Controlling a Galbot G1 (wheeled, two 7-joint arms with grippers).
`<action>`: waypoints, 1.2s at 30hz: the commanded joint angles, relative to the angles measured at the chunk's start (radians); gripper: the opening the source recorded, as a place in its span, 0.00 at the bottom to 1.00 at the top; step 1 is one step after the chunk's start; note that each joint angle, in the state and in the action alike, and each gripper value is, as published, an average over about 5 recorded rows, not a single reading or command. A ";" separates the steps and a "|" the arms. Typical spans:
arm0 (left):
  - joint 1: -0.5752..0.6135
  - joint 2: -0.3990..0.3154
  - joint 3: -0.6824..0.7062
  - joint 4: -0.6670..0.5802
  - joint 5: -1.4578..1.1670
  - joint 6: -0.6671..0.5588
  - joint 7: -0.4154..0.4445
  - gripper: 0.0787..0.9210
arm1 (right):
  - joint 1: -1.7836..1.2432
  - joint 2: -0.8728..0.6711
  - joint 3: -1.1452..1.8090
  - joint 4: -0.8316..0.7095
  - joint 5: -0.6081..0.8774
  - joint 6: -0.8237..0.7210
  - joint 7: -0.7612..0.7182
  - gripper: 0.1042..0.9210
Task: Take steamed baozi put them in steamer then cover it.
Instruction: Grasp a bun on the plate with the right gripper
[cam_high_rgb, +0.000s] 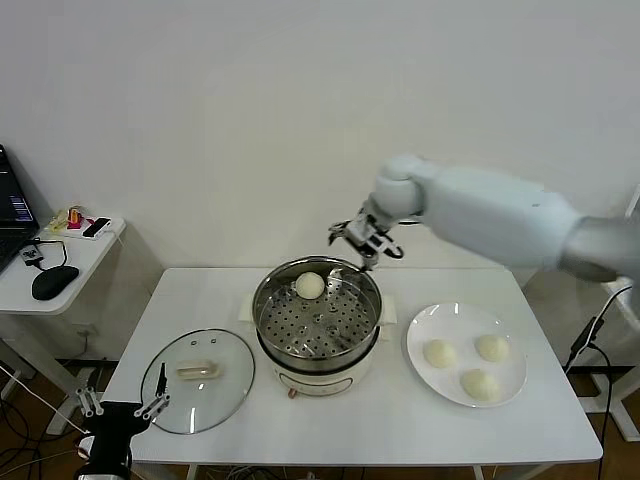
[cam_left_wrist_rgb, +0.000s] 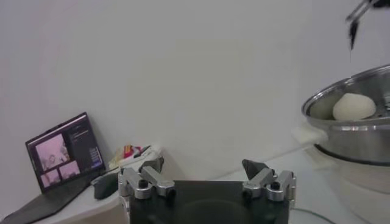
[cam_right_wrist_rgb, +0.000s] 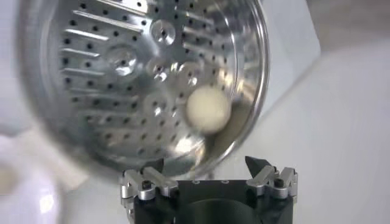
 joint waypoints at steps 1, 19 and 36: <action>-0.007 0.010 0.006 0.001 -0.002 0.002 0.001 0.88 | 0.037 -0.411 -0.043 0.311 0.076 -0.228 0.000 0.88; -0.036 0.011 0.012 0.039 -0.002 0.008 0.002 0.88 | -0.588 -0.393 0.345 0.117 -0.193 -0.187 0.015 0.88; -0.030 0.001 0.001 0.042 0.004 0.019 0.003 0.88 | -0.742 -0.207 0.456 -0.081 -0.269 -0.126 -0.018 0.88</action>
